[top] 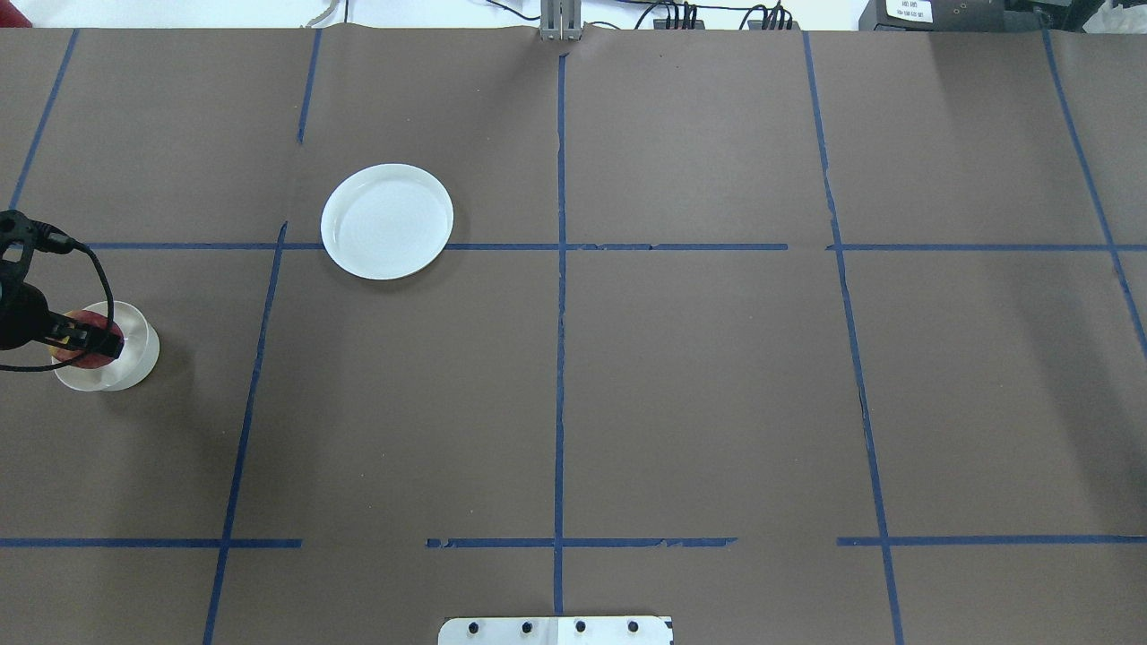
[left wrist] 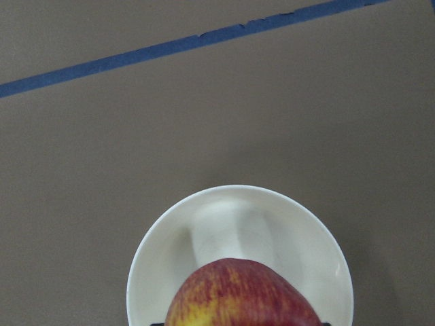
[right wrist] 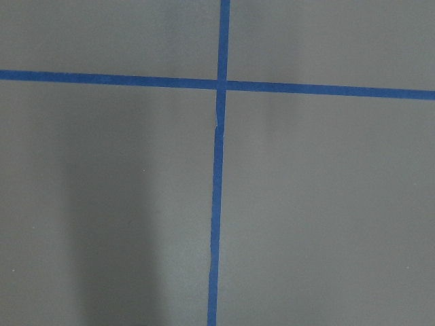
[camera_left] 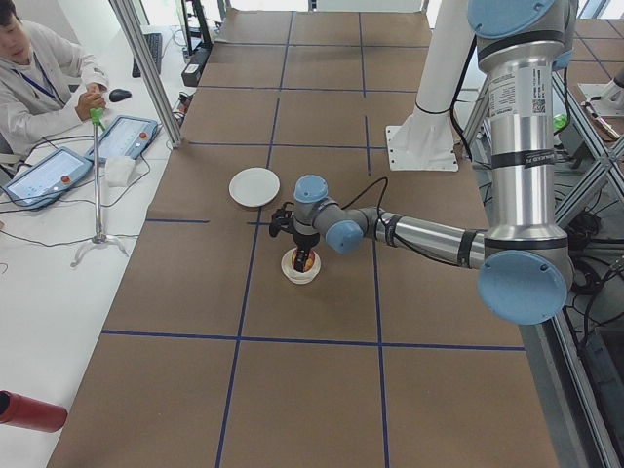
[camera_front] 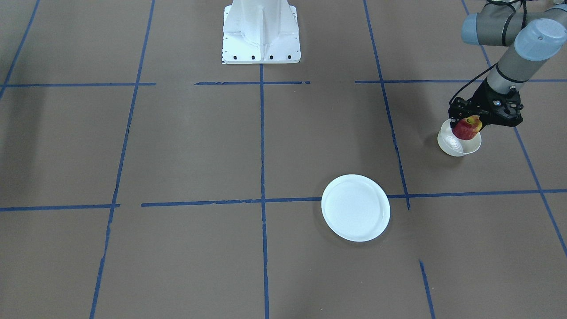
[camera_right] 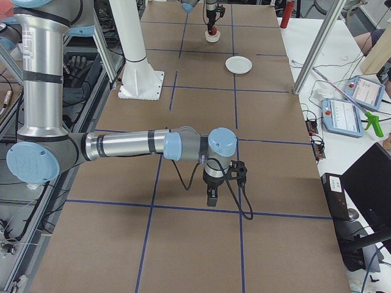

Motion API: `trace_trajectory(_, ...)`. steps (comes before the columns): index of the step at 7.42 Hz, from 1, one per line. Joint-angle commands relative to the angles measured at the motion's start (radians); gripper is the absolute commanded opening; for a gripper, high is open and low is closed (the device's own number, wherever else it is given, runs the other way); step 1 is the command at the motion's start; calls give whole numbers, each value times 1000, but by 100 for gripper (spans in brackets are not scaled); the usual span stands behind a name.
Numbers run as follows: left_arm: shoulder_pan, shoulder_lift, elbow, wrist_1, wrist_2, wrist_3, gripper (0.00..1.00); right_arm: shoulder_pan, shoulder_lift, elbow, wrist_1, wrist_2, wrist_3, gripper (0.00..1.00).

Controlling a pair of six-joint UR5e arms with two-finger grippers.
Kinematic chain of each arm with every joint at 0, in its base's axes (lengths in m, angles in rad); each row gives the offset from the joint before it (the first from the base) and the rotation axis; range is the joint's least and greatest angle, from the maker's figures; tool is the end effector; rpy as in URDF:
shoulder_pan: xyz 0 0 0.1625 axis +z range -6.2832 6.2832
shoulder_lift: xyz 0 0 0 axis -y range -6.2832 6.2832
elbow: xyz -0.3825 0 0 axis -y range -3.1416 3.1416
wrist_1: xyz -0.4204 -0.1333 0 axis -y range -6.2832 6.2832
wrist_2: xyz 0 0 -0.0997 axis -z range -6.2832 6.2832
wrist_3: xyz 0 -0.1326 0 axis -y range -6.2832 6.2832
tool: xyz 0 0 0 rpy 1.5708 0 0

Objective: Move apple from plate to bowl

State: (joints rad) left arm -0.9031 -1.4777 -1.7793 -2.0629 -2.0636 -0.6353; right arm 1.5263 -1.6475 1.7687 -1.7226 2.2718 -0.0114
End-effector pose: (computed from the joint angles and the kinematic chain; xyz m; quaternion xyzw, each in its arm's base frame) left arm 0.2731 -0.4603 0.5339 0.0895 0.3610 0.0879 0.9241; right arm 0.0262 -0.4862 0.5974 -0.0200 -0.3430 -0.0210 0.9389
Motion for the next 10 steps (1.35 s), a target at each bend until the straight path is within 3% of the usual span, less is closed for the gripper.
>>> trace_trajectory(1,0,-23,24,0,0,3,82,0,0,1,0,0,1,100)
trace_trajectory(2,-2,-23,29,0,0,3,100,0,0,0,0,0,1,100)
trace_trajectory(6,-54,-9,-41,10,-6,8,97,0,0,1,0,0,-1,100)
trace_trajectory(8,-229,-9,-39,21,-94,90,94,0,0,2,0,0,1,100)
trace_trajectory(10,-487,-22,-37,276,-143,455,94,0,0,0,0,0,-1,100)
